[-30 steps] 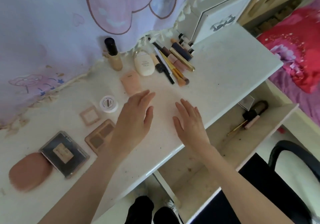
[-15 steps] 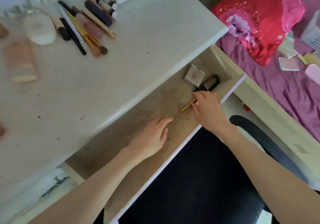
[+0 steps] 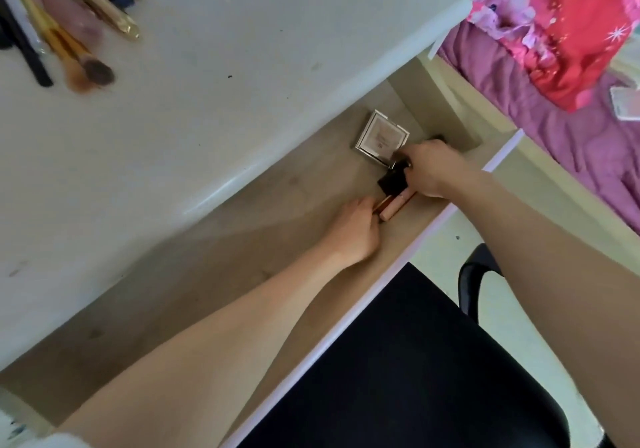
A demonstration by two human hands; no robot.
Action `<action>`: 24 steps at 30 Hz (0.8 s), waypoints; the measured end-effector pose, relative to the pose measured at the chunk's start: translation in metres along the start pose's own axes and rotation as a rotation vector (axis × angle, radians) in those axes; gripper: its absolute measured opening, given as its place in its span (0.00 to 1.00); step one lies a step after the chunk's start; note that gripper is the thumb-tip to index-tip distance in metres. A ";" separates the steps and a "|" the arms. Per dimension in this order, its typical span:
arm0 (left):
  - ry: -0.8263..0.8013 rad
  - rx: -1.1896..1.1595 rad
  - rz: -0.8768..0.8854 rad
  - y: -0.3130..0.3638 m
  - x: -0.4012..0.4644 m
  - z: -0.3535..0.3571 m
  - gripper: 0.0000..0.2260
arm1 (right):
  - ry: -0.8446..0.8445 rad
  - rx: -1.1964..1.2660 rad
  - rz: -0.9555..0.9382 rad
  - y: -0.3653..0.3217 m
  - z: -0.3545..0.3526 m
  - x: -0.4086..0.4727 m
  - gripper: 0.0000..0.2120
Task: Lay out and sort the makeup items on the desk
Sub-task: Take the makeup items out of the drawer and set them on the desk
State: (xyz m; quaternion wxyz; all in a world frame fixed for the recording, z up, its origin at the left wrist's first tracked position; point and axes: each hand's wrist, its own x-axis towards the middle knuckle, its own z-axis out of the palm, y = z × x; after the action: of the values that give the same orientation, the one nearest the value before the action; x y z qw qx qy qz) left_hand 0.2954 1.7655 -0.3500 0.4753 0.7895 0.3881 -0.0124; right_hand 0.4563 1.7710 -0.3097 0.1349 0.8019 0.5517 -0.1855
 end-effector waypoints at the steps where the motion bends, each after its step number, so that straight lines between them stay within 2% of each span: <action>1: 0.009 0.000 -0.026 0.003 0.008 0.002 0.13 | -0.006 -0.005 0.002 0.001 -0.002 0.004 0.16; 5: -0.066 0.065 -0.139 0.018 0.025 0.008 0.19 | -0.110 -0.047 0.026 0.007 -0.009 0.013 0.16; 8: -0.118 0.146 -0.193 0.027 0.027 0.007 0.21 | -0.197 -0.060 0.045 0.008 -0.010 0.020 0.20; 10: -0.162 0.140 -0.152 0.028 0.026 0.001 0.20 | -0.243 -0.116 0.043 0.005 -0.016 0.024 0.21; 13: -0.235 0.108 -0.084 0.026 0.023 -0.007 0.21 | -0.310 -0.219 0.036 0.001 -0.026 0.025 0.15; 16: -0.237 0.083 -0.123 0.022 0.022 -0.010 0.17 | -0.338 -0.244 0.050 -0.006 -0.032 0.025 0.11; 19: -0.267 -0.033 -0.128 0.023 0.018 -0.011 0.19 | -0.395 -0.247 0.031 -0.012 -0.033 0.027 0.07; 24: -0.365 -0.009 -0.095 0.021 0.007 -0.024 0.22 | -0.428 -0.287 0.037 -0.014 -0.037 0.026 0.13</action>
State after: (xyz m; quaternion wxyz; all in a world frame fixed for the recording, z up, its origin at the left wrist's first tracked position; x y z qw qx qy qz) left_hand 0.3055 1.7825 -0.3239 0.5404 0.7527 0.3322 -0.1762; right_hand 0.4569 1.8131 -0.2886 0.3645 0.7267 0.5166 -0.2684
